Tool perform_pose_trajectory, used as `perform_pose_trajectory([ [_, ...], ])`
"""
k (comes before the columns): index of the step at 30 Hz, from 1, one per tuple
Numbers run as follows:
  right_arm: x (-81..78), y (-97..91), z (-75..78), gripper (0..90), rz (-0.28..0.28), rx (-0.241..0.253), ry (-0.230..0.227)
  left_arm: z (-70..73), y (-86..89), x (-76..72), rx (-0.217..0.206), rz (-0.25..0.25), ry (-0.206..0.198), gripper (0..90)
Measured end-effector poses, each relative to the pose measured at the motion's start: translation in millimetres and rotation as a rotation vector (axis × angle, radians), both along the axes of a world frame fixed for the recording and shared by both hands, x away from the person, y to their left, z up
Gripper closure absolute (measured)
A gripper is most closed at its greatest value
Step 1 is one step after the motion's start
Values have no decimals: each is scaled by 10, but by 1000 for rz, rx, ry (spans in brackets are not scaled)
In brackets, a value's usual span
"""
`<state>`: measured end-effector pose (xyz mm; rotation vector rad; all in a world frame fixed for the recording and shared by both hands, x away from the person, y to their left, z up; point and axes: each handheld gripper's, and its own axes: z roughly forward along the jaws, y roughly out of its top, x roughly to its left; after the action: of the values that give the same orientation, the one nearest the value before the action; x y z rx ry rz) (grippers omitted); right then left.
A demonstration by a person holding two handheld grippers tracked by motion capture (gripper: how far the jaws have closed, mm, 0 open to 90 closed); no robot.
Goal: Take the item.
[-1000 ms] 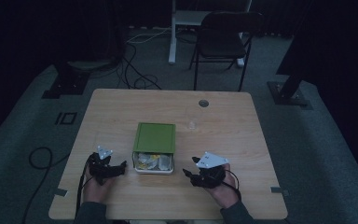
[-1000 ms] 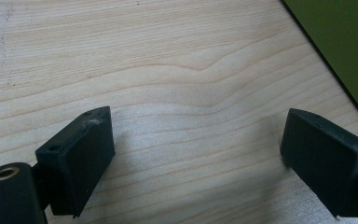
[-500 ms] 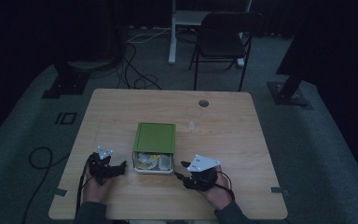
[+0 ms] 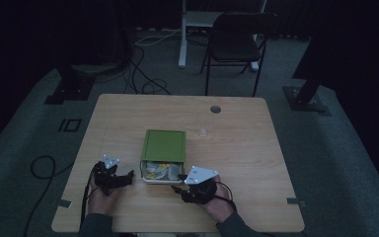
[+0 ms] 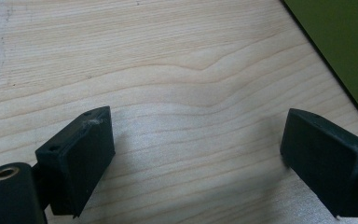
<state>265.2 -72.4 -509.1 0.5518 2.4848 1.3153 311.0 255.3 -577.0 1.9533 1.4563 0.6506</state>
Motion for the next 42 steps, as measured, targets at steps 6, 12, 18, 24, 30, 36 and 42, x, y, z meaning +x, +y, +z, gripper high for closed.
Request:
perform_pose_trajectory([
  [6, 14, 175, -35, 562, 28, -2, 11, 0, 0, 0, 0, 0, 0, 105],
  [12, 39, 335, -60, 562, 44, -2, 16, 0, 0, 0, 0, 0, 0, 105],
  [18, 77, 475, -130, 547, 36, -25, 9, 0, 1, 0, 0, -1, 0, 105],
  [24, 108, 574, -192, 529, 31, -60, -2, 0, 0, 0, 0, 0, 0, 105],
  [30, 141, 593, -214, 525, 37, -61, 12, 0, 0, 0, 0, 0, 0, 105],
  [36, 111, 576, -197, 522, 48, -46, 33, 0, 0, 0, 0, 0, 0, 105],
  [42, 44, 562, -201, 522, 73, -32, 63, 0, 0, 0, 0, 0, 0, 105],
])
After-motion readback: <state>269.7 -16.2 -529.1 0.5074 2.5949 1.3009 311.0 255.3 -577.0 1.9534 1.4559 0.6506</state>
